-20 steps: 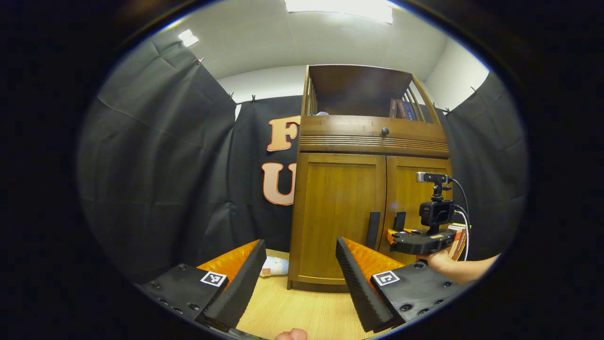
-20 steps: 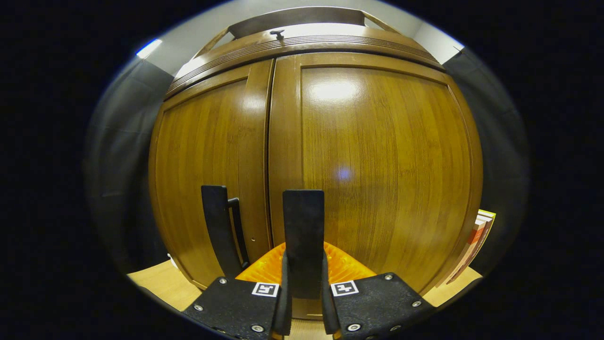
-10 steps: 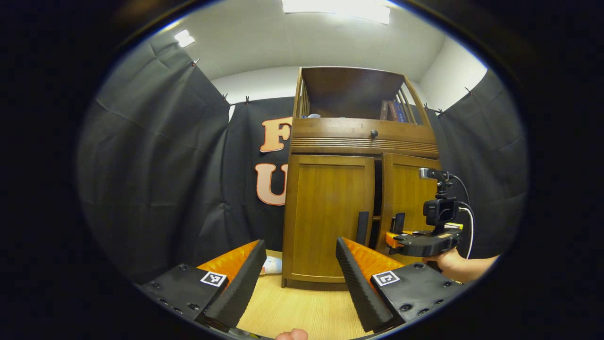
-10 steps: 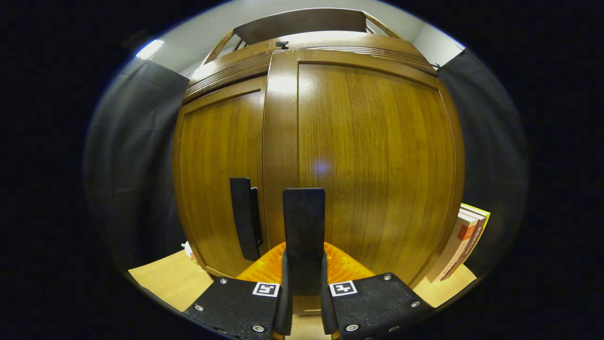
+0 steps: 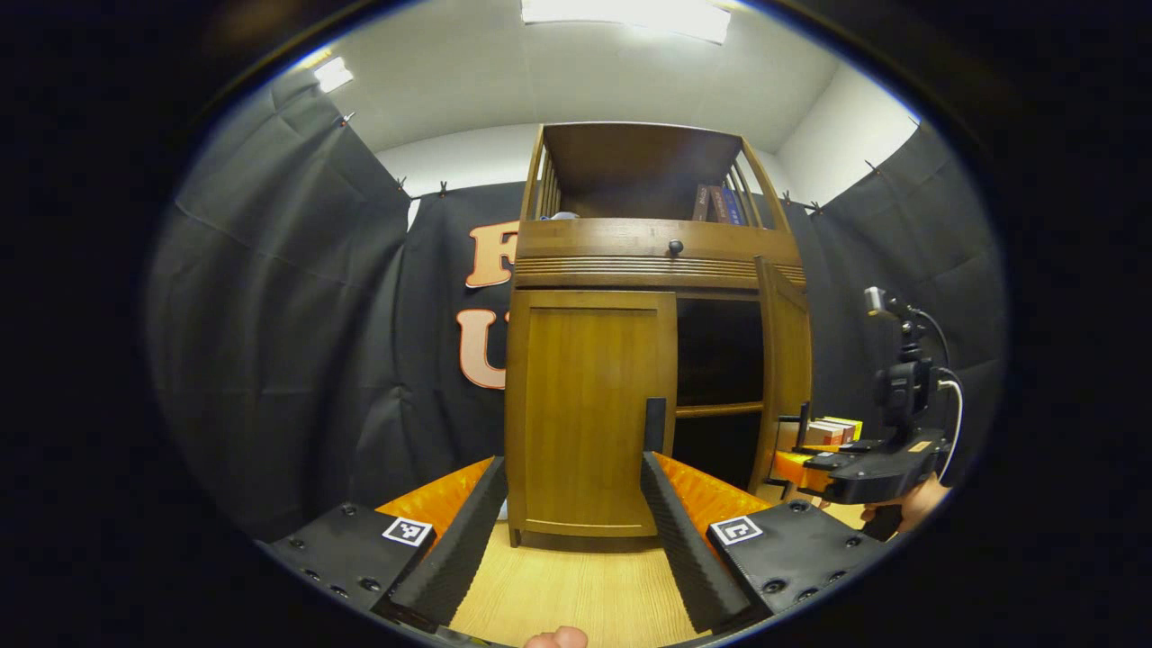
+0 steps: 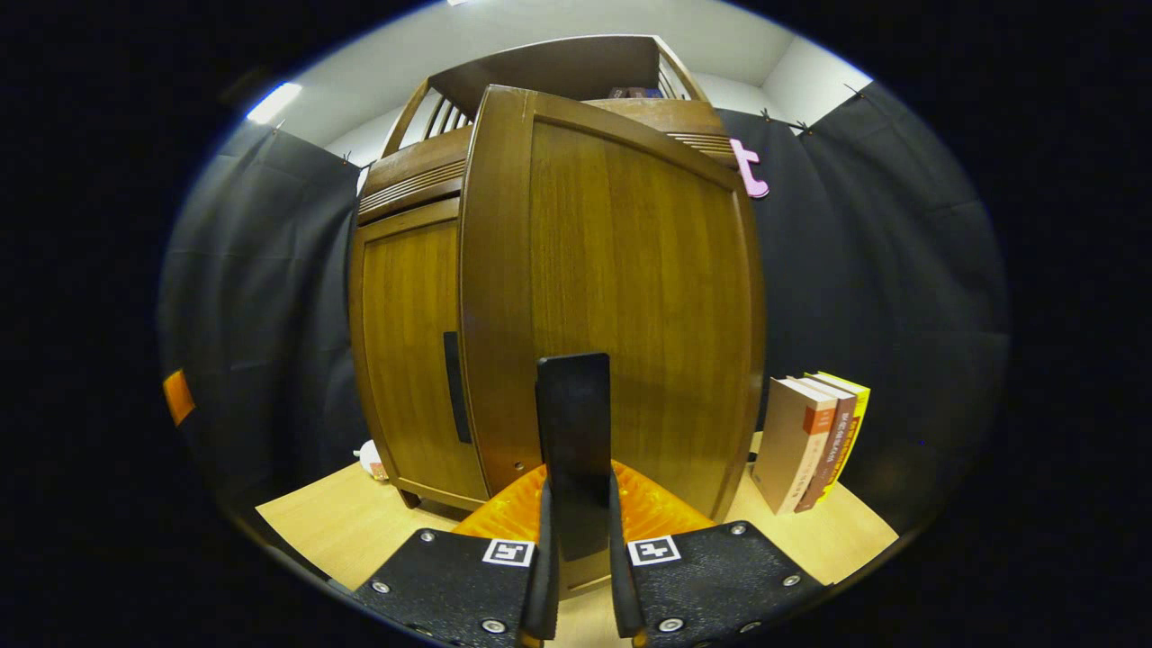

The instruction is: Open the right door of the double-door shoe cabinet with the right hand, and open the left door with the left hand.

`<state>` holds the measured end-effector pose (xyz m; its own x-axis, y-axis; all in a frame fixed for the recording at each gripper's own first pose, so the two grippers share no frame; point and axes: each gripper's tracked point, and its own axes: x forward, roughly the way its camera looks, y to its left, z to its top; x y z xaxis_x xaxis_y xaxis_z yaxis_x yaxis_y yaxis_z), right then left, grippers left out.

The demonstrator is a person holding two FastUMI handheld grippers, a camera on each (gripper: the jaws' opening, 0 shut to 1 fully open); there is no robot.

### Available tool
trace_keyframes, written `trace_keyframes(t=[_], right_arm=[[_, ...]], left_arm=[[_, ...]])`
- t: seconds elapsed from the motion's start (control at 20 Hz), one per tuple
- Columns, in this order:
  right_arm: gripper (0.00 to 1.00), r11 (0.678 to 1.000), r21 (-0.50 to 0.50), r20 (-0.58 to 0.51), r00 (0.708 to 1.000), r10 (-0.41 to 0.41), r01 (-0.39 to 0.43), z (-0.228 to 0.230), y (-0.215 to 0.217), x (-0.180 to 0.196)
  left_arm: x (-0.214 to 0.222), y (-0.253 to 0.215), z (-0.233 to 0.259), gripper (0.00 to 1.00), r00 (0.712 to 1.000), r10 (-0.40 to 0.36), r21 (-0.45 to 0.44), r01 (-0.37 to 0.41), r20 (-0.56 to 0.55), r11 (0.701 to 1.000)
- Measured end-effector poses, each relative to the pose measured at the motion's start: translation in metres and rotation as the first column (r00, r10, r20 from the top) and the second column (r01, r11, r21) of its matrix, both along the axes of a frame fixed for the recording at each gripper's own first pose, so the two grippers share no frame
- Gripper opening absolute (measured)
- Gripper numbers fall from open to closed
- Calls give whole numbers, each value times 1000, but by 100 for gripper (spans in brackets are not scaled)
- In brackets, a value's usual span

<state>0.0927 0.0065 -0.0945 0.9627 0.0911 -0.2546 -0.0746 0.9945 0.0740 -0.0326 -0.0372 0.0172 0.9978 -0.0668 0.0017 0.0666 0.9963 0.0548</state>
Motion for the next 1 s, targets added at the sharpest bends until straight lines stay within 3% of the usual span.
trace_keyframes(t=[0.2, 0.35, 0.4, 0.45, 0.55, 0.6, 0.8, 0.85, 0.9, 0.95, 1.0], right_arm=[[26, 999, -6, -10, 999, -35, 35, 4, -33, -27], [18, 998, -18, -9, 998, -66, 65, 8, -53, -38], [10, 996, -25, -6, 997, -83, 83, 9, -61, -41], [15, 995, -34, -2, 995, -99, 99, 10, -70, -45], [12, 991, -46, -2, 993, -122, 122, 10, -87, -50], [11, 990, -49, -6, 991, -134, 133, 10, -98, -54], [6, 978, -58, 2, 980, -200, 200, 12, -147, -66], [10, 974, -53, -6, 976, -219, 219, 12, -159, -67], [2, 977, -29, -16, 977, -210, 210, 10, -164, -69], [6, 980, -9, -19, 980, -199, 198, 10, -168, -70], [1, 984, 2, -16, 984, -179, 179, 11, -173, -71]], left_arm=[[6, -19, -2, 93, 1000, -29, -9, 29, 0, 1000], [7, -28, -3, 93, 999, -42, -8, 42, 6, 999], [7, -32, -3, 93, 999, -45, -10, 45, 7, 999], [6, -34, -3, 93, 999, -47, -11, 47, 8, 999], [4, -37, -7, 96, 999, -46, -13, 46, 5, 999], [4, -39, -9, 92, 999, -48, -14, 48, 1, 999], [2, -39, -14, 93, 999, -46, -28, 46, -11, 999], [3, -39, -17, 93, 999, -43, -27, 43, -16, 999], [3, -37, -18, 92, 999, -38, -23, 37, -19, 999], [4, -36, -21, 92, 999, -33, -15, 33, -22, 999], [4, -34, -24, 92, 999, -28, -8, 28, -27, 1000]])
